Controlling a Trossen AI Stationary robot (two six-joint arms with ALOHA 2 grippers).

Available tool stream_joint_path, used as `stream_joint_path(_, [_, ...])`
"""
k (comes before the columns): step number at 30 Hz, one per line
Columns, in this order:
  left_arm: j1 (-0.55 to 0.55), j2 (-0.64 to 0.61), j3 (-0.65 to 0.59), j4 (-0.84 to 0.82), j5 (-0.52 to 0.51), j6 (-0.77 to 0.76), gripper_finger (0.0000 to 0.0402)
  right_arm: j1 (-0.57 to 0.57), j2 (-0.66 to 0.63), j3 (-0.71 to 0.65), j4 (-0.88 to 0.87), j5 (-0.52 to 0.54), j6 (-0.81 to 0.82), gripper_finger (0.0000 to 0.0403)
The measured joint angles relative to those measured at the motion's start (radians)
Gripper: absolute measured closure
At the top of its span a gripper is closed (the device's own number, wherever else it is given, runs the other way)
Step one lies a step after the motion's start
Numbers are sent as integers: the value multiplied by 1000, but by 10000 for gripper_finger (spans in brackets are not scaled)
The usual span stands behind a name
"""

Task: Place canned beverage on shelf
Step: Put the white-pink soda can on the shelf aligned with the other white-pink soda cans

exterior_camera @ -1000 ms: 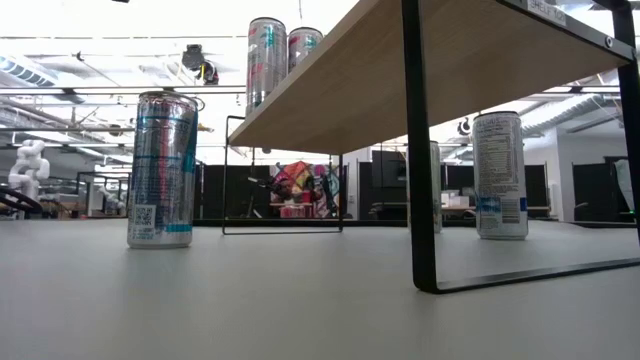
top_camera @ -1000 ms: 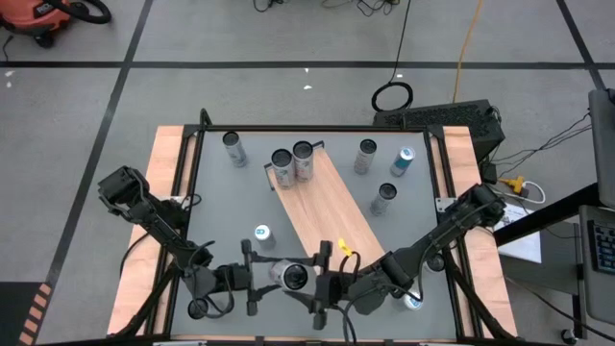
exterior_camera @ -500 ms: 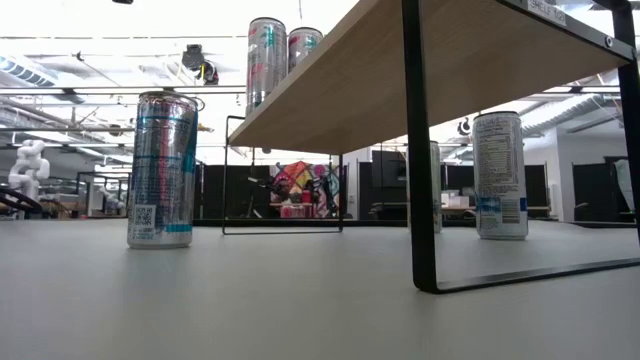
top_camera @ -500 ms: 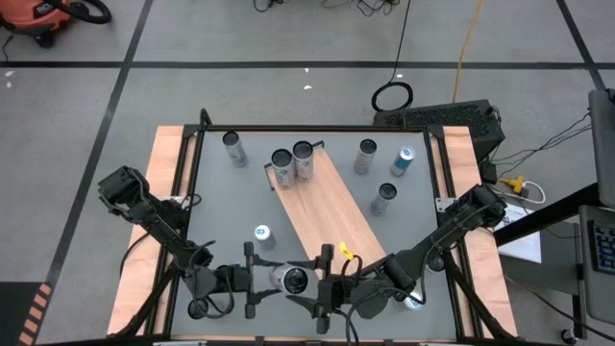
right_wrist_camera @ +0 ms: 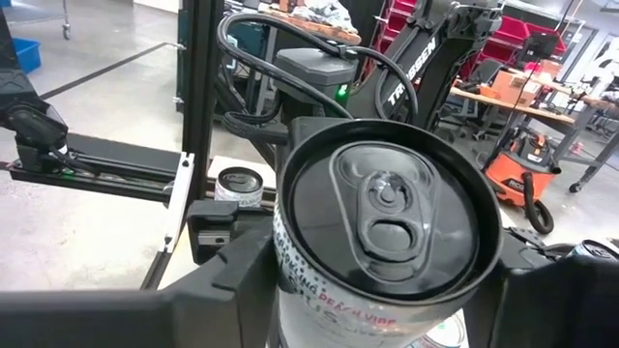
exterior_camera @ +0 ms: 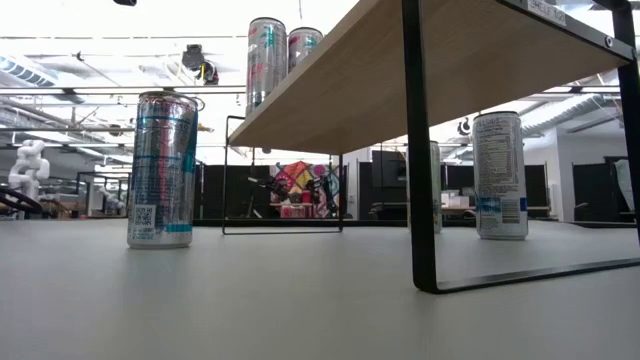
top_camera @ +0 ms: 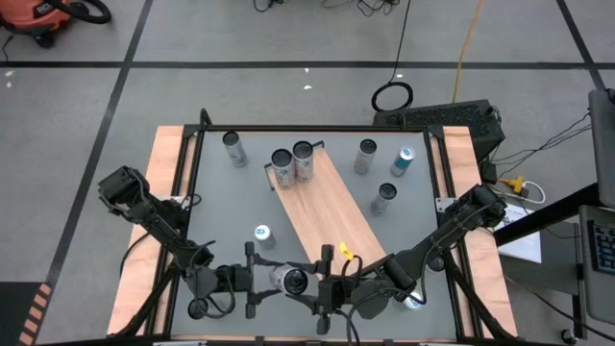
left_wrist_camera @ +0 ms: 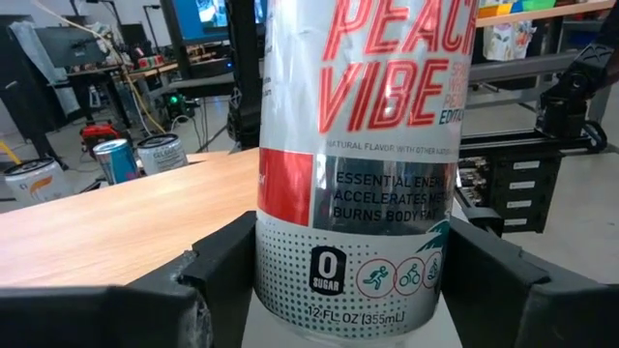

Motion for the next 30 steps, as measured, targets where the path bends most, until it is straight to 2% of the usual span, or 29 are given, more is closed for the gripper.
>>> stream_joint_path(4, [0, 0, 0, 4, 0, -5, 109, 0, -1, 0, -9, -3, -6, 216])
stream_joint_path(8, [-1, -2, 0, 12, 1, -5, 81, 0, -24, -3, -98, -11, -10, 216])
stream_joint_path(13, [-1, -2, 0, 14, -17, 0, 57, -13, -113, -2, -229, -83, -9, 221])
stream_joint_path(21, [2, -20, 0, 32, -133, 50, 54, -96, -284, -2, -515, -265, -62, 221])
stream_joint_path(30, [43, -140, 0, -15, -142, 58, 53, -311, -438, -2, -658, -537, -180, 220])
